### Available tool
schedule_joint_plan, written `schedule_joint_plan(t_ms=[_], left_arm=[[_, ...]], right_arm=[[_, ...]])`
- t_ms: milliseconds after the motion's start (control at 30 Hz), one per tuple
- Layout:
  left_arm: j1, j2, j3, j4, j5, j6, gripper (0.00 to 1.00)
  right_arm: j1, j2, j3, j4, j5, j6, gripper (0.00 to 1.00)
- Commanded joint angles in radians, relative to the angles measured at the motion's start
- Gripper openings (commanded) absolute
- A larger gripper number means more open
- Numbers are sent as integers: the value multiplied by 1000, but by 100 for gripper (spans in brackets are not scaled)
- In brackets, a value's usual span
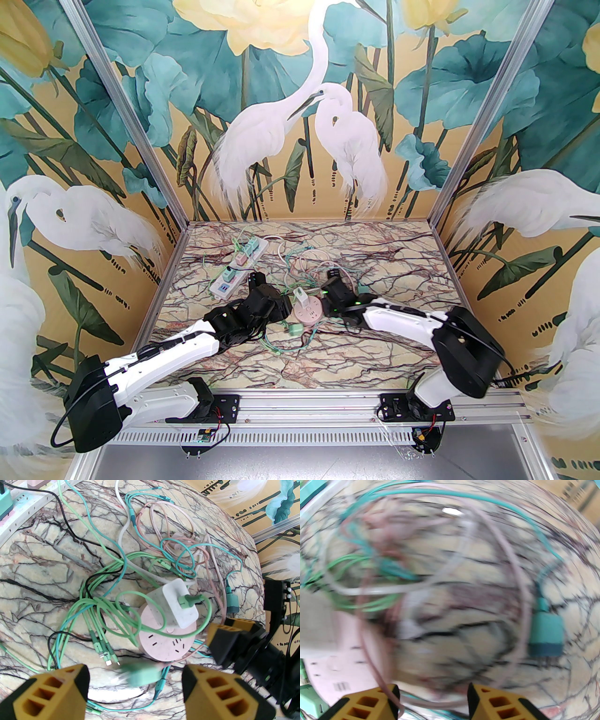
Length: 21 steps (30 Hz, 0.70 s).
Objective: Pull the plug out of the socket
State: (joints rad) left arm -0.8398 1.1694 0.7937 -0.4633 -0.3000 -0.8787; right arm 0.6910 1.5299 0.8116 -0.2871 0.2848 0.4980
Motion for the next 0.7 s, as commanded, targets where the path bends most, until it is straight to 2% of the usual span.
schedule_joint_plan(t_ms=[0,200,333,500,667], left_arm=[[-28,31,26,11,14,-1,69],[-113,146,98,18,-22,-44,64],[-152,269,189,-4,-40,-51,61],[-156,401,309,-120,-121,-132,52],[-143,486,360,-130,-130,-207,52]], right_arm=[[-47,-3,-47,13,-60,40,54],[-51,-25,-96,124,-185,10,56],[-51,-67,-133,162,-208,5,65],[-51,-175,-190,222,-244,3,78],[-51,-269,-224,230,-215,4,81]])
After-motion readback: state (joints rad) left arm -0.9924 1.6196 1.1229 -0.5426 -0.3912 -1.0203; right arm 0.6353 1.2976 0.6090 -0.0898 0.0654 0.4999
